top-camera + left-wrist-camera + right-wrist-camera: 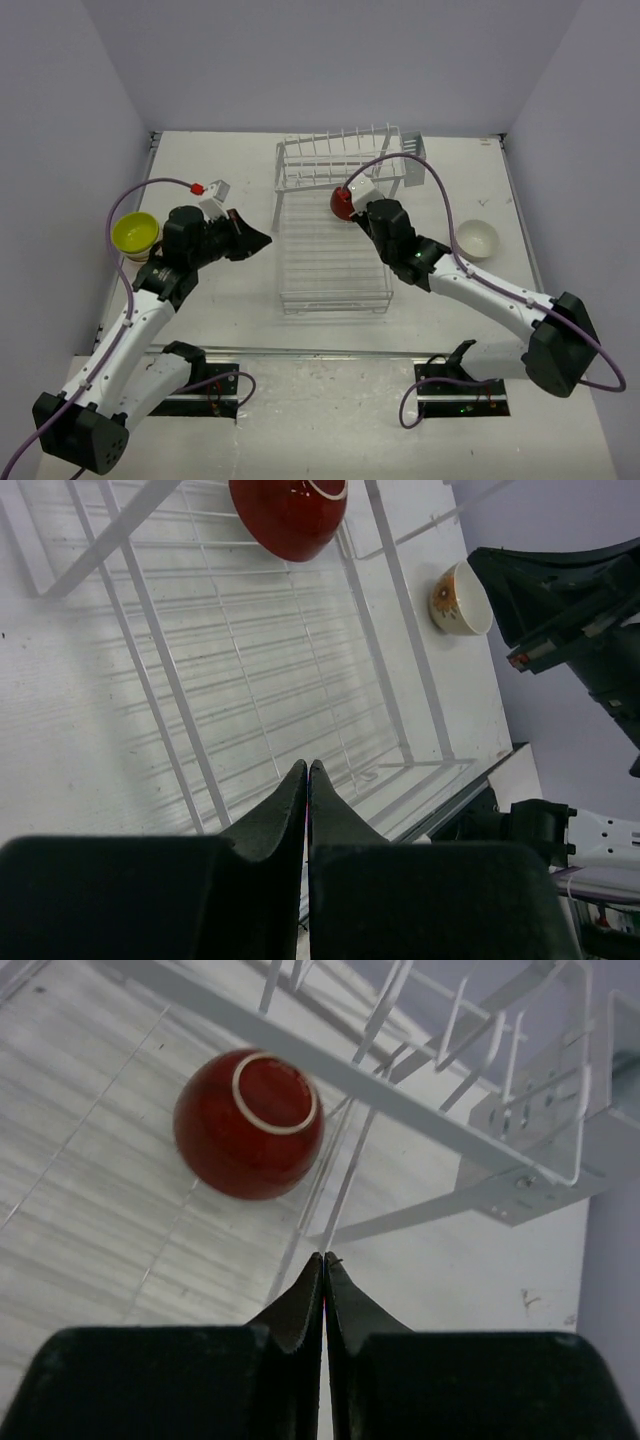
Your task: Unload the bowls from the dish rack
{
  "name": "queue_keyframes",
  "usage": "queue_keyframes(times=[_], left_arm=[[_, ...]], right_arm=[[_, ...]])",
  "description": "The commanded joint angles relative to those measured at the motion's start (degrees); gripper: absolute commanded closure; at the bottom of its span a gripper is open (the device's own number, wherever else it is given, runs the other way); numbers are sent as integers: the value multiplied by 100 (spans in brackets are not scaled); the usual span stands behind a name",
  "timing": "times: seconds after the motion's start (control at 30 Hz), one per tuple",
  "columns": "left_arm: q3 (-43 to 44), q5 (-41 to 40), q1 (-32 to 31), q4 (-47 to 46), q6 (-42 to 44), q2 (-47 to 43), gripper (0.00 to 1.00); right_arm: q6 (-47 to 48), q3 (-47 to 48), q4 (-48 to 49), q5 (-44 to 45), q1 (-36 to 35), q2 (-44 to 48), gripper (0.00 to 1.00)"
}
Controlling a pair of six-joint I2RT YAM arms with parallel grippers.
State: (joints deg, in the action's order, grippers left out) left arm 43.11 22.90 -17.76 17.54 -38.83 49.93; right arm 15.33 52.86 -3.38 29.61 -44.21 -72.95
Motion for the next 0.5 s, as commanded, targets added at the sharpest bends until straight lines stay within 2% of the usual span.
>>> queue_keyframes(times=[0.0,0.1,0.17,0.23,0.37,0.47], left_arm=[[-101,-276,18,-391,-90,-212,100],[-250,-399,18,-479,-142,-265,100],[-495,-348,18,-767,-317,-335,100],[-663,-312,18,-936,-371,-309,100],[-752,-364,18,-972,-248,-238,100],[-866,-409,36,-1059,-230,-282,100]], right_arm=[[1005,-284,1922,818,-9,-421,100],[2085,-548,3302,1020,8,-1086,100],[2568,-566,3649,1021,8,-1414,100],[2720,-558,4037,1074,8,-1775,100],[2870,-724,4572,1091,0,-1907,100],[2861,-812,4592,1039,-9,-1881,100]])
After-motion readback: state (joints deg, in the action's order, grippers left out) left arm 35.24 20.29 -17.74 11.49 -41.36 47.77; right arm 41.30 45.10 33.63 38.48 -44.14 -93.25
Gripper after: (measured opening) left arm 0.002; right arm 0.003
